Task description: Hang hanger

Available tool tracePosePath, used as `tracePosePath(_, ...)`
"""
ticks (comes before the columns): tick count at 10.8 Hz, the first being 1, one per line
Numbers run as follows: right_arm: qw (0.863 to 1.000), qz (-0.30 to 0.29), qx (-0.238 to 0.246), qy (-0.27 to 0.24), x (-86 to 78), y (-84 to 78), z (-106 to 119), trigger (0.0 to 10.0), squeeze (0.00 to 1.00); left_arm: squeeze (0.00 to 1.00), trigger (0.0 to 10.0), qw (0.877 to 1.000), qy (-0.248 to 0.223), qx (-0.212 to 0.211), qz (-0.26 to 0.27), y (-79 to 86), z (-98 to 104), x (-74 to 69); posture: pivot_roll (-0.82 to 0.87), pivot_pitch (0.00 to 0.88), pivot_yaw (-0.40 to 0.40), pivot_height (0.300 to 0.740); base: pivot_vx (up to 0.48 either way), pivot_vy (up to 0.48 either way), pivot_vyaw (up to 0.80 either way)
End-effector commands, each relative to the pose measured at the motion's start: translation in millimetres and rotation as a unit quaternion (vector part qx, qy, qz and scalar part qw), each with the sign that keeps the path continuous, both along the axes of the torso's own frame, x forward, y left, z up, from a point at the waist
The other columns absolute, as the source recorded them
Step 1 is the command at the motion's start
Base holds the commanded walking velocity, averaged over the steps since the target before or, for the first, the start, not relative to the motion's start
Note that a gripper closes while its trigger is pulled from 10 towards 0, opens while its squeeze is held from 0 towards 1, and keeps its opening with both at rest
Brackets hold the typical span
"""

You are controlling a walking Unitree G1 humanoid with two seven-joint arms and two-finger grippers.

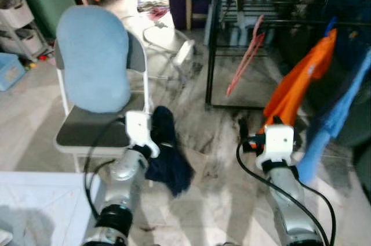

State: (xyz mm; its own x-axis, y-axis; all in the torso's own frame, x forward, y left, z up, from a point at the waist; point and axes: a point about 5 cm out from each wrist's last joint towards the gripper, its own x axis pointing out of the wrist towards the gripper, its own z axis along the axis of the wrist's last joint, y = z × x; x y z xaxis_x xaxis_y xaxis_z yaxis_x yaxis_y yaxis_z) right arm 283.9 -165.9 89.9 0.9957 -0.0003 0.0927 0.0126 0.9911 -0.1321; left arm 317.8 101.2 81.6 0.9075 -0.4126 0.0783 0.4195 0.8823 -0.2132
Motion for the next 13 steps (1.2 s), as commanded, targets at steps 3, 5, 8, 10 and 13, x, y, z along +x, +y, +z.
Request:
tracePosePath(3, 1.0, -0.008, -0.001, 0.0, 0.2, -4.7, 0.6, 10.0, 0.0, 0.0, 10.0, 0.999, -0.031, -0.009, -0.016, -7.3, 13.8, 3.0, -0.12, 0.122, 0.035, 0.74, 0.345, 0.0, -0.32)
tracePosePath(5, 1.0, -0.006, -0.003, -0.001, 0.1, -4.2, 1.2, 10.0, 0.0, 0.0, 10.0, 0.999, -0.03, -0.011, -0.017, -8.5, 12.6, 1.5, -0.12, 0.128, 0.031, 0.74, 0.364, 0.0, 0.0)
tracePosePath(8, 1.0, 0.018, -0.019, -0.004, -1.8, 1.3, 1.5, 10.0, 0.0, 0.0, 10.0, 0.999, -0.029, -0.009, -0.015, -9.2, 11.8, 0.3, -0.12, 0.134, 0.03, 0.74, 0.354, 0.0, 0.0)
tracePosePath(10, 1.0, 0.011, -0.015, -0.003, -2.5, -0.6, 1.3, 10.0, 0.0, 0.0, 10.0, 0.999, -0.028, -0.008, -0.018, -10.0, 10.9, -0.7, -0.13, 0.133, 0.032, 0.74, 0.351, 0.0, 0.0)
tracePosePath(13, 1.0, 0.009, -0.019, -0.003, -2.9, -3.9, 1.1, 10.0, 0.0, 0.0, 10.0, 0.999, -0.022, -0.008, -0.021, -12.6, 9.4, -0.8, -0.13, 0.129, 0.032, 0.74, 0.343, 0.12, 0.0)
